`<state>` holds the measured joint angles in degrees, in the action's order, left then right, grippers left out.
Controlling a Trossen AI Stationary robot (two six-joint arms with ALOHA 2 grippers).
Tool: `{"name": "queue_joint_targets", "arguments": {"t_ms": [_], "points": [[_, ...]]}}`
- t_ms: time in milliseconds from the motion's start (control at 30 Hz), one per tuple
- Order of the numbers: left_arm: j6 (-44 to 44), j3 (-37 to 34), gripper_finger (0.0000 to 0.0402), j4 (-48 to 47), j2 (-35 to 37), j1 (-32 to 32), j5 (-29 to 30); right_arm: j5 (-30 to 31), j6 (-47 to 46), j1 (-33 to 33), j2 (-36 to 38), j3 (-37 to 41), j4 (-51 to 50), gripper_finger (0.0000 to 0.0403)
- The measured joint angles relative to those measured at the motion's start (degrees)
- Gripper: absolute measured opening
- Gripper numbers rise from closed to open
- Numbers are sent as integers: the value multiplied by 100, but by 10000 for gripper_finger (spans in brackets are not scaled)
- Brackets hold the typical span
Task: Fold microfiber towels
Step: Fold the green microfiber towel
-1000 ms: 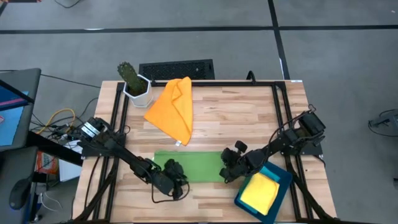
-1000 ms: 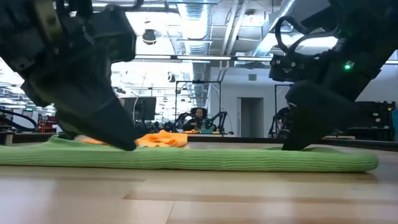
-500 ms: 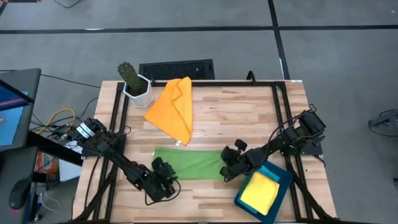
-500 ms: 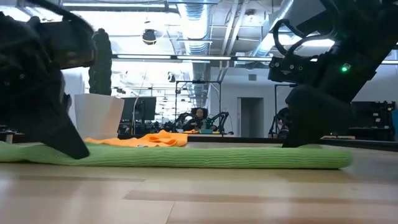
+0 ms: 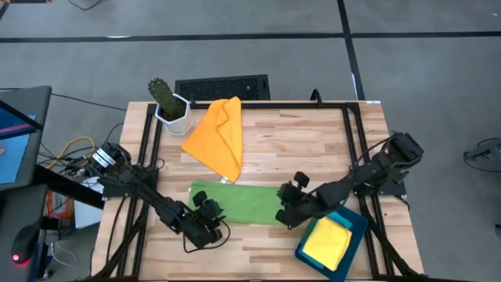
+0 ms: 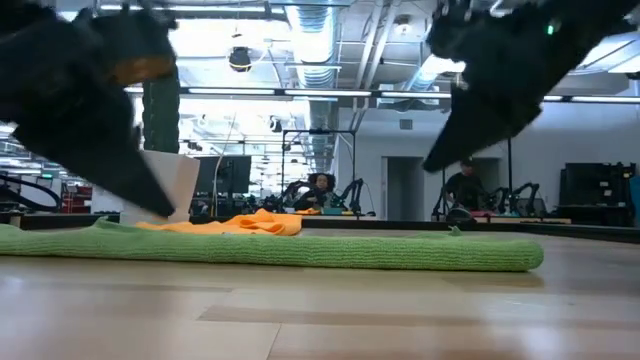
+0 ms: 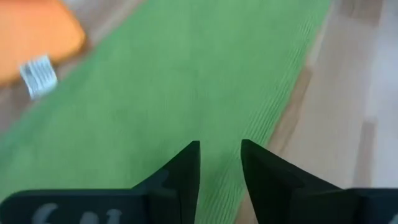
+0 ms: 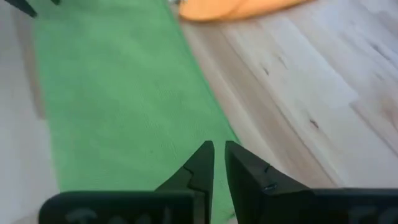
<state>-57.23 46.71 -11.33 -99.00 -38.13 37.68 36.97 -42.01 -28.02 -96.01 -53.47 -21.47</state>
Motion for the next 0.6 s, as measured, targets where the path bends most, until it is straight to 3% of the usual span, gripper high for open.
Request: {"name": "queue_joint_targets", "arguments": {"t_ms": [133, 267, 600], "points": [[329, 15, 125, 243, 135, 158, -92, -224, -1, -209, 108, -2, 228, 66], [541, 21, 137, 695, 199, 210, -346, -708, 0, -513, -260, -1, 720, 66], [1866, 32, 120, 3666, -301, 558, -179, -1480, -404, -638, -1114, -85, 844, 66]]}}
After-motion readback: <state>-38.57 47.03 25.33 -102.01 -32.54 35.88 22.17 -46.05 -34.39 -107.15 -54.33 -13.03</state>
